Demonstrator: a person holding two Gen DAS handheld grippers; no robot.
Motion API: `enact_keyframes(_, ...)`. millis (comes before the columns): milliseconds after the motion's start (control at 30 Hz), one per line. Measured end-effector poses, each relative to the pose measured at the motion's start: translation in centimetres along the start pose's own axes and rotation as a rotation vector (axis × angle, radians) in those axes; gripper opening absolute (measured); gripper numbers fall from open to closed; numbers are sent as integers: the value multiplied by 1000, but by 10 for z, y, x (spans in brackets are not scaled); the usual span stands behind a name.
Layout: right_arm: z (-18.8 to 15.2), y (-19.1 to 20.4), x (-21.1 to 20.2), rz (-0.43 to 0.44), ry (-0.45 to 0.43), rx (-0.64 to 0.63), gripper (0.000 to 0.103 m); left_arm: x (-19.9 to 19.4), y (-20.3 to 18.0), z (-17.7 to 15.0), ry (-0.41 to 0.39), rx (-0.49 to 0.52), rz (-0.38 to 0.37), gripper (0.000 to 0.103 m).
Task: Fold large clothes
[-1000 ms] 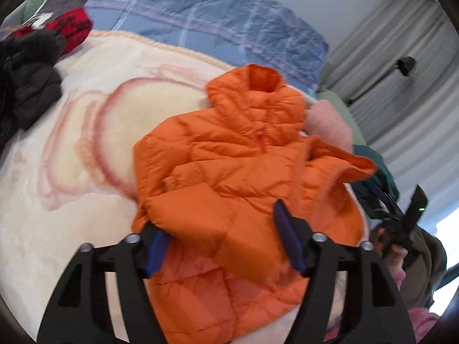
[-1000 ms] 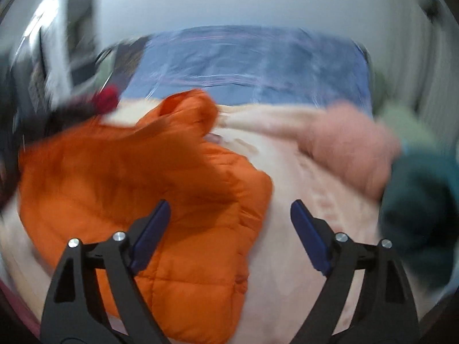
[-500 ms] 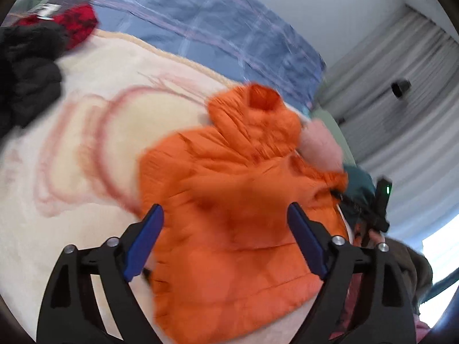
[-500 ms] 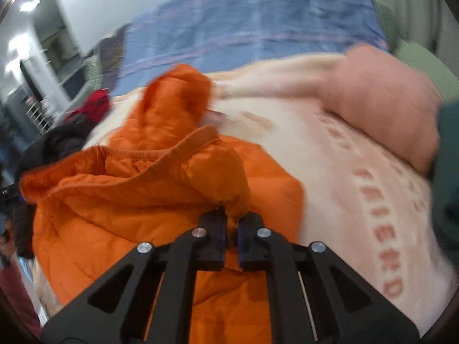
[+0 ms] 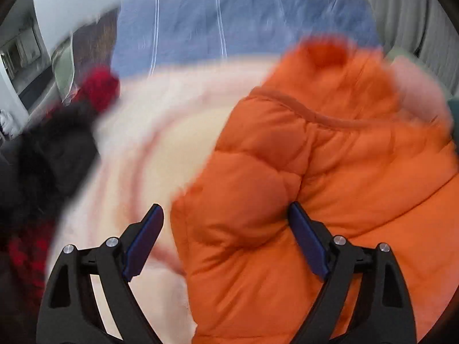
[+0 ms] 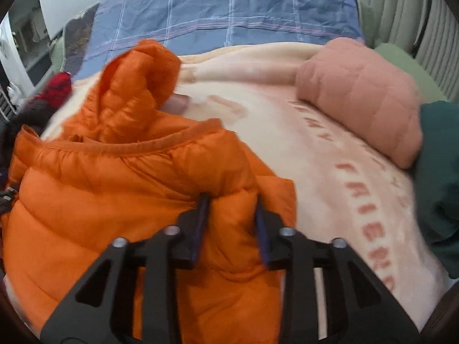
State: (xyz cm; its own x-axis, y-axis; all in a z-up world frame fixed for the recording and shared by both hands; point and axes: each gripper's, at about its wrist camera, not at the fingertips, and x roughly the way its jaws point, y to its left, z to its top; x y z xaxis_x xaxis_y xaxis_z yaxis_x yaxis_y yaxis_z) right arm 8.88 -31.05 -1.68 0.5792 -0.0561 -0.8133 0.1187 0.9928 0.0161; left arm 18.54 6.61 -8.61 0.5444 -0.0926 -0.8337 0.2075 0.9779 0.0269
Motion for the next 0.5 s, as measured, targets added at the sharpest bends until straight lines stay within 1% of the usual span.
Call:
enact_keyframes(33,-2,-1,0,2,-8,-5,45,8,7,-4,18,-53,-46,92)
enact_keyframes(67,-5,-3,-4,1,-21,-2,49,10,15,-7,31,-104,-83,92)
enact_keyframes(100,-6,-6,-8,-6,-28,6,56,9,21,-8,40,-125,-101,92)
enact_keyframes(167,-5,-13,-25,-35,-77,53,59,-5,25,-8,22,-109,-67,91)
enact_keyframes(233,-7,-12,-55,5,-164,85,58,-24,26,-6,-5,-89,-31,89)
enact_keyframes(267,-8,-9,-68,49,-203,83,53,-33,25,-6,-24,-89,-27,88)
enact_keyframes(300,-8,-1,-83,117,-244,59,45,-45,26,-5,-52,-93,-31,87)
enact_keyframes(333,-9,8,-92,161,-261,25,42,-63,25,-2,-97,-103,-49,85)
enact_keyframes(367,-9,18,-96,183,-265,-14,40,-78,23,1,-139,-109,-77,83)
enact_keyframes(400,-9,30,-97,191,-260,-58,40,-90,19,3,-176,-108,-111,77)
enact_keyframes(433,-8,42,-92,191,-242,-95,39,-102,10,9,-214,-101,-163,70)
enact_keyframes(467,-6,50,-85,182,-225,-115,38,-108,0,11,-236,-94,-198,65)
enact_keyframes(500,-5,55,-72,158,-204,-115,38,-108,-10,11,-243,-82,-212,61)
